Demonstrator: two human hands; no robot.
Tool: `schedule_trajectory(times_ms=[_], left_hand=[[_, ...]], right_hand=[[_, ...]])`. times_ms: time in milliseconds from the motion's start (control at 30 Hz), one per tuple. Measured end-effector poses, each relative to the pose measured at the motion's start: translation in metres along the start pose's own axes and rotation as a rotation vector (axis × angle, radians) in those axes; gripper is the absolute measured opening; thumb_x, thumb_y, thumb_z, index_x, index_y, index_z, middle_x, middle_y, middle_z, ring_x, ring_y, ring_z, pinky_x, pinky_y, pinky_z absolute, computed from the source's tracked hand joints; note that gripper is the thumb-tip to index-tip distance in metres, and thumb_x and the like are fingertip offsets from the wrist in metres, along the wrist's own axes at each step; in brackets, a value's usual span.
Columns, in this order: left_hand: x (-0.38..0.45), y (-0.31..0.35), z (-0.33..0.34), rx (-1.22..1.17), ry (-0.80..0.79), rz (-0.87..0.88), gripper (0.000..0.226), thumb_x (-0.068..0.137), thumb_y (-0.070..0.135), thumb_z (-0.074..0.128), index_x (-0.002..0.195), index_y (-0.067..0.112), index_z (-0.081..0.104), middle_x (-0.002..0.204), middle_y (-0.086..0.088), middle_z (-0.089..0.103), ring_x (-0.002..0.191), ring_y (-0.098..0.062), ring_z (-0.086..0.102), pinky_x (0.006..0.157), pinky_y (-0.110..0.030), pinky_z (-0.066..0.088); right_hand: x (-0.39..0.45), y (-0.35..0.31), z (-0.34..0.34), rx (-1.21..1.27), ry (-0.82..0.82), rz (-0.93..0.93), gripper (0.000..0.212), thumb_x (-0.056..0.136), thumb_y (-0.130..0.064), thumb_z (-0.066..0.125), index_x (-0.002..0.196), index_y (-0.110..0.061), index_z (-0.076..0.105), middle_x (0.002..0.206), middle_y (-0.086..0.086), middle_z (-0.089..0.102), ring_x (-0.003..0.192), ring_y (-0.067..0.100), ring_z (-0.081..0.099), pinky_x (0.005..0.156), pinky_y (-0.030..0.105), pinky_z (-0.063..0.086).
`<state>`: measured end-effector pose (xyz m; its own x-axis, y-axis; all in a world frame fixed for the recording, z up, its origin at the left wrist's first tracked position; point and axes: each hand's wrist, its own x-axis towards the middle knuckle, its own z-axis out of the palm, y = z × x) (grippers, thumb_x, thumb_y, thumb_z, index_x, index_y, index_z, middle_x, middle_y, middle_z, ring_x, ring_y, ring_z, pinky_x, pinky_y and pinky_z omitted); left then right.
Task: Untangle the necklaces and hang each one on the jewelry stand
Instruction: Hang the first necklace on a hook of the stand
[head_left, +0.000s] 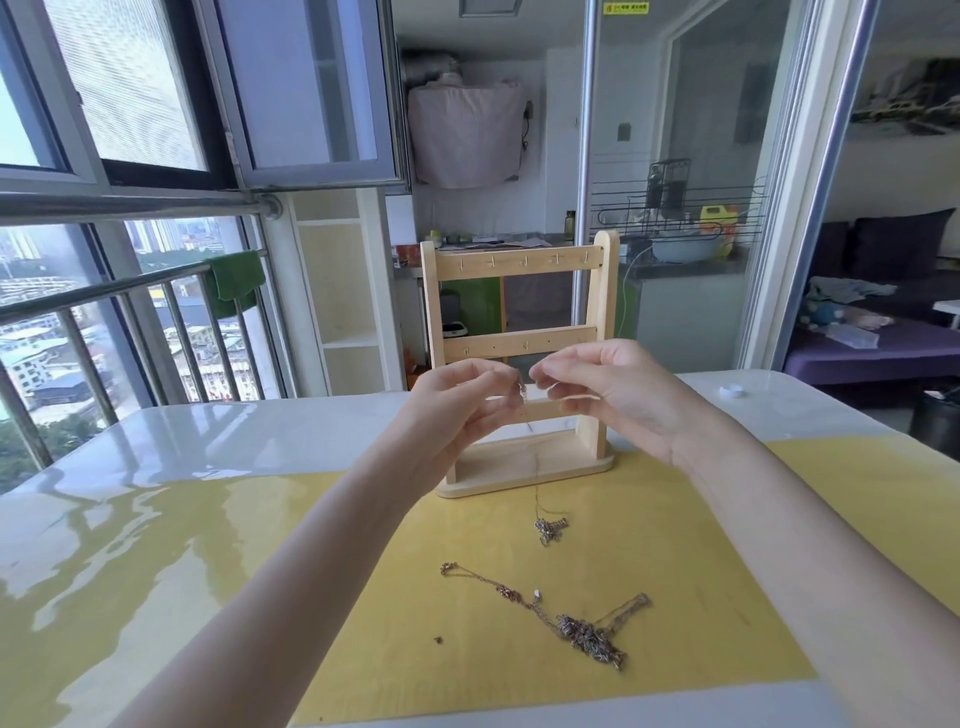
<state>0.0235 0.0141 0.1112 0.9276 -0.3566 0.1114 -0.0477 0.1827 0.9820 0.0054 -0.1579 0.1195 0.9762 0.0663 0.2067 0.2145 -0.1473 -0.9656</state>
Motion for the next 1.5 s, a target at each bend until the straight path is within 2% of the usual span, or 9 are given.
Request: schedule_trajectory(times_ms=[100,267,367,567,767,900,1033,1267,1500], left_hand=[[0.002,0.002,0.002,0.138,0.034,0.04,0.009,0.091,0.014,0.059,0.084,0.011,0.065,0.078,-0.005,0.068,0.069,-0.01,0.065,0.067,-0.02,0.054],[0.007,0.005,0.004,0.319,0.095,0.101,0.009,0.091,0.016,0.061,0.084,0.011,0.065,0.071,-0.001,0.065,0.066,-0.008,0.06,0.062,-0.019,0.052],[0.009,0.008,0.002,0.396,0.122,0.154,0.011,0.092,0.017,0.059,0.084,0.012,0.065,0.075,-0.001,0.064,0.068,-0.008,0.059,0.06,-0.017,0.05],[0.012,0.019,0.004,0.388,0.153,0.189,0.011,0.093,0.018,0.058,0.084,0.014,0.062,0.081,-0.002,0.065,0.072,-0.009,0.06,0.06,-0.015,0.051],[0.012,0.025,0.004,0.345,0.149,0.248,0.011,0.095,0.012,0.055,0.086,0.009,0.061,0.072,-0.001,0.063,0.064,-0.007,0.063,0.066,-0.019,0.056],[0.014,0.028,0.002,0.273,0.176,0.239,0.01,0.096,0.011,0.052,0.092,0.005,0.057,0.075,-0.004,0.064,0.062,-0.005,0.065,0.066,-0.02,0.057],[0.016,0.029,0.003,0.236,0.191,0.238,0.011,0.097,0.012,0.049,0.1,0.002,0.054,0.081,-0.007,0.064,0.068,-0.009,0.067,0.065,-0.019,0.057],[0.016,0.023,-0.003,0.324,0.169,0.244,0.01,0.097,0.008,0.049,0.088,0.007,0.054,0.077,-0.005,0.061,0.069,-0.01,0.064,0.076,-0.025,0.058],[0.017,0.022,-0.016,0.511,0.049,0.252,0.011,0.094,0.008,0.051,0.084,0.01,0.053,0.079,-0.006,0.063,0.07,-0.011,0.063,0.072,-0.021,0.057]], right_hand=[[0.001,0.001,0.001,-0.016,-0.117,0.063,0.021,0.087,-0.026,0.064,0.093,-0.008,0.073,0.086,0.002,0.072,0.081,0.011,0.062,0.076,0.022,0.05],[0.005,-0.003,0.003,-0.08,-0.117,0.043,0.019,0.083,-0.015,0.069,0.095,-0.002,0.073,0.076,0.002,0.07,0.074,0.009,0.063,0.067,0.019,0.05],[0.009,-0.005,0.005,-0.112,-0.112,0.053,0.015,0.08,-0.014,0.072,0.091,-0.003,0.074,0.081,0.007,0.071,0.08,0.016,0.064,0.076,0.026,0.053],[0.013,-0.012,0.011,-0.095,-0.124,0.035,0.018,0.082,-0.019,0.071,0.093,-0.005,0.073,0.077,0.002,0.07,0.073,0.011,0.061,0.081,0.03,0.052],[0.017,-0.014,0.016,-0.012,-0.108,0.032,0.017,0.078,-0.013,0.075,0.094,-0.009,0.074,0.079,0.007,0.071,0.074,0.014,0.06,0.082,0.032,0.049],[0.02,-0.019,0.016,0.021,-0.095,0.041,0.018,0.077,-0.013,0.074,0.094,-0.007,0.073,0.075,0.004,0.071,0.067,0.01,0.062,0.066,0.022,0.05],[0.025,-0.022,0.015,-0.029,-0.045,0.04,0.014,0.076,-0.015,0.075,0.089,-0.009,0.074,0.08,0.005,0.072,0.079,0.015,0.062,0.072,0.025,0.05],[0.025,-0.018,0.014,-0.103,-0.075,0.041,0.004,0.077,-0.011,0.075,0.078,-0.008,0.073,0.068,0.0,0.069,0.072,0.013,0.06,0.068,0.025,0.05],[0.027,-0.013,0.007,0.004,-0.108,0.093,0.004,0.078,-0.008,0.073,0.079,-0.005,0.07,0.069,0.002,0.067,0.07,0.012,0.06,0.064,0.02,0.051]])
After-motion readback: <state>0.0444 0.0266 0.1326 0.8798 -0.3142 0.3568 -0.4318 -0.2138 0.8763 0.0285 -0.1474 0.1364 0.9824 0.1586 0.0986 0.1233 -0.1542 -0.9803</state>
